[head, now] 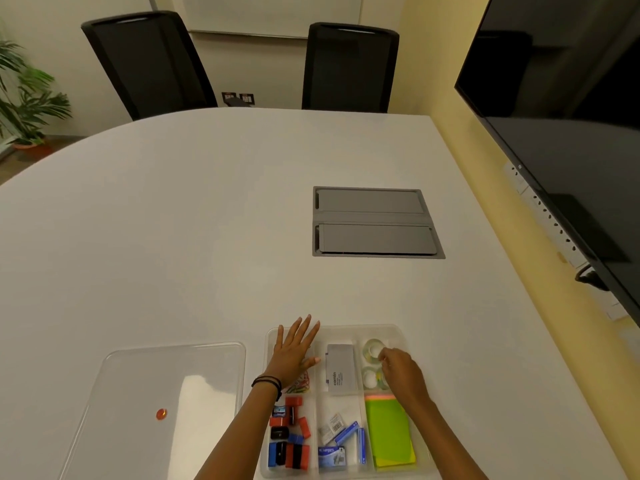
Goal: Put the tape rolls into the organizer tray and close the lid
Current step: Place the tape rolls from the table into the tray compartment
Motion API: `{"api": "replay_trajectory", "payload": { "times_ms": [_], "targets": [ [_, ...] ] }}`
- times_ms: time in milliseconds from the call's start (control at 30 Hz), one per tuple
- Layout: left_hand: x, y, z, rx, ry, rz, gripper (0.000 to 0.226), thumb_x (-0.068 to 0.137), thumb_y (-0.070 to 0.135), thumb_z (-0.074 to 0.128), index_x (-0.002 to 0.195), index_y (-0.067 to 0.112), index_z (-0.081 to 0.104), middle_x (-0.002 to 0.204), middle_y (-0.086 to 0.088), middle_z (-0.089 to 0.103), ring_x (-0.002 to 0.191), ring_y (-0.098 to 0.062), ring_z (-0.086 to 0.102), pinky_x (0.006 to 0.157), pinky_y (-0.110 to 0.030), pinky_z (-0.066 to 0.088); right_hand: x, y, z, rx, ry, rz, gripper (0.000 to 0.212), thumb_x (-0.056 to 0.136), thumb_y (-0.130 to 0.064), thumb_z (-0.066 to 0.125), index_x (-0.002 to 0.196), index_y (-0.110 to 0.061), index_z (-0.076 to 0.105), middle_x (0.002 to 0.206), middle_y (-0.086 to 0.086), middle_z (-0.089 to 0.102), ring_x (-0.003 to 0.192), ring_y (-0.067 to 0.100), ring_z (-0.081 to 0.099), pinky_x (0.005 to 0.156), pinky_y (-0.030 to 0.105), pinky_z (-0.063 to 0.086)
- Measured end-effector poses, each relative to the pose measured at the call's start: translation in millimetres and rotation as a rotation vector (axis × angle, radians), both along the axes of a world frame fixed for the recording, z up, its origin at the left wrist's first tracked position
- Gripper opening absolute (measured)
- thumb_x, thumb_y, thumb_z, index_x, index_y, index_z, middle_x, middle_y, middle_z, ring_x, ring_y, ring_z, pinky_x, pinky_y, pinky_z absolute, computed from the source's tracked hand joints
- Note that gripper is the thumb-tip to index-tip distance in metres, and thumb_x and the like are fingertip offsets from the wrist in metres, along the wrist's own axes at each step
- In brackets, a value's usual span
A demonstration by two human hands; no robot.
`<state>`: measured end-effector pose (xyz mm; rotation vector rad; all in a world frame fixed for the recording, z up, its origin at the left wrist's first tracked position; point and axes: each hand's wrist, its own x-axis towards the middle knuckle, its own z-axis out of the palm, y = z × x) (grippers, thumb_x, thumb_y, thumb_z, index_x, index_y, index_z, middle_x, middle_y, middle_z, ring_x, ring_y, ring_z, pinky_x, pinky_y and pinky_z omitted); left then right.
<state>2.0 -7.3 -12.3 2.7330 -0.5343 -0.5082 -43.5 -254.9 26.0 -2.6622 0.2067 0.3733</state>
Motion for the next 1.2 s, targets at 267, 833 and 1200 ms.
{"api": "replay_trajectory", "payload": {
  "times_ms": [267, 833, 1200],
  "targets": [
    [0, 0, 2, -0.001, 0.001, 0.001, 0.074, 0.096, 0.048, 0.039, 0.148, 0.021, -0.007, 0.159, -0.009, -0.014, 0.147, -0.026, -0.012, 0.116, -0.051, -0.013, -17, 7, 2, -0.046, 0.058, 0.072, 0.029, 0.094, -0.006, 0.038, 0.121, -0.01, 0.046, 0.099, 0.017, 0.067, 0.087, 0.029, 0.065, 0.062, 0.029, 0.041],
    [-3, 1, 6, -0.016, -0.027, 0.003, 0.071, 0.096, 0.045, 0.04, 0.148, 0.023, -0.003, 0.16, -0.006, -0.008, 0.148, -0.023, -0.008, 0.119, -0.045, -0.01, 2, 19, 7, -0.074, 0.22, 0.036, 0.012, 0.091, -0.016, 0.052, 0.102, -0.011, 0.055, 0.117, 0.017, 0.058, 0.105, 0.029, 0.058, 0.078, 0.031, 0.045],
    [-3, -1, 10, -0.006, -0.043, -0.008, 0.071, 0.097, 0.042, 0.042, 0.149, 0.022, -0.001, 0.161, -0.007, -0.004, 0.148, -0.023, -0.005, 0.121, -0.039, -0.005, -3, 24, -4, -0.044, 0.109, -0.059, 0.049, 0.09, -0.002, 0.043, 0.056, -0.026, 0.017, 0.069, -0.003, 0.043, 0.079, 0.021, 0.052, 0.063, 0.026, 0.031]
  ]
}}
